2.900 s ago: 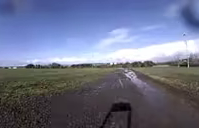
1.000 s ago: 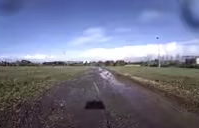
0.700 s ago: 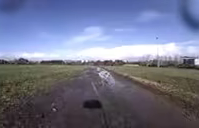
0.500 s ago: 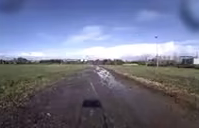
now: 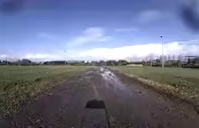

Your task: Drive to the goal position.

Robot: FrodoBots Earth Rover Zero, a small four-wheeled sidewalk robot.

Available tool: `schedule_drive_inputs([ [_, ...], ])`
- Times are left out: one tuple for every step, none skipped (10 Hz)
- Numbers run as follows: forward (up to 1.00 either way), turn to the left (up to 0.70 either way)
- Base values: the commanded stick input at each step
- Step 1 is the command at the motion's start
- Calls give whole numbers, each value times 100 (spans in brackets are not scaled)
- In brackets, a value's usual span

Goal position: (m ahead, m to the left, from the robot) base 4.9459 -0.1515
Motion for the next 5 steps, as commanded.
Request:
schedule_drive_inputs([
  [70, 1],
  [70, 35],
  [70, 35],
  [70, 0],
  [70, 0],
])
